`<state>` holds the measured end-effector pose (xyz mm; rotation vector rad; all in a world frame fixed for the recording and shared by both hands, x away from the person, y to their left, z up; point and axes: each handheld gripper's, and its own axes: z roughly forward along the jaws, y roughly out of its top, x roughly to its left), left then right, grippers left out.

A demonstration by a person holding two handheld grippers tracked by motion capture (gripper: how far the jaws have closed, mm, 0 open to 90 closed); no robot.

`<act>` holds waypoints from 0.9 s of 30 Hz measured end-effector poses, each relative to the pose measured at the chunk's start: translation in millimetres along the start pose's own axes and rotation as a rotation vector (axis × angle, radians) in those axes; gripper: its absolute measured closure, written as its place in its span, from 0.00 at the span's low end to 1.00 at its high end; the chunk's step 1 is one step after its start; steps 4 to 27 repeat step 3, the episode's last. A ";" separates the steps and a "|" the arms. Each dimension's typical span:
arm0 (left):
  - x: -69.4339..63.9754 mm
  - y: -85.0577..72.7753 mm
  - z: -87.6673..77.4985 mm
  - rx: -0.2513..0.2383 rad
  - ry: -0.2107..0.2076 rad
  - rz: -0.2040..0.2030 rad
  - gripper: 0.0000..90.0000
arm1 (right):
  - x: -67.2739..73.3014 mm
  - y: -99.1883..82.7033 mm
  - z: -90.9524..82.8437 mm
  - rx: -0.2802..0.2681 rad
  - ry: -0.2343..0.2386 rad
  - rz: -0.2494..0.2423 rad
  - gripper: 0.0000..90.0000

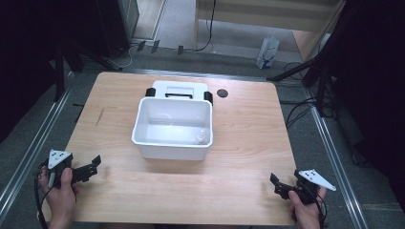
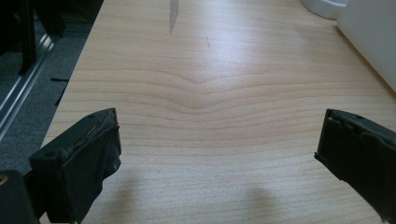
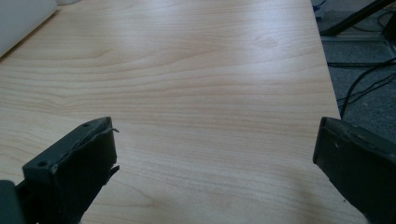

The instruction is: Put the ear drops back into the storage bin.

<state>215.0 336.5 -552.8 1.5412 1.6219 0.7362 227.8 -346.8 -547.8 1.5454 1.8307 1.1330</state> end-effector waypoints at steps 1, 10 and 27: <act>-0.1 0.0 0.0 0.001 0.001 0.001 0.00 | 0.2 0.5 1.0 0.013 -0.003 0.001 0.00; -0.3 0.3 0.0 0.008 0.003 0.003 0.00 | 0.2 0.7 1.6 0.018 -0.004 0.004 0.00; -0.3 0.3 0.0 0.008 0.003 0.003 0.00 | 0.2 0.7 1.6 0.018 -0.004 0.004 0.00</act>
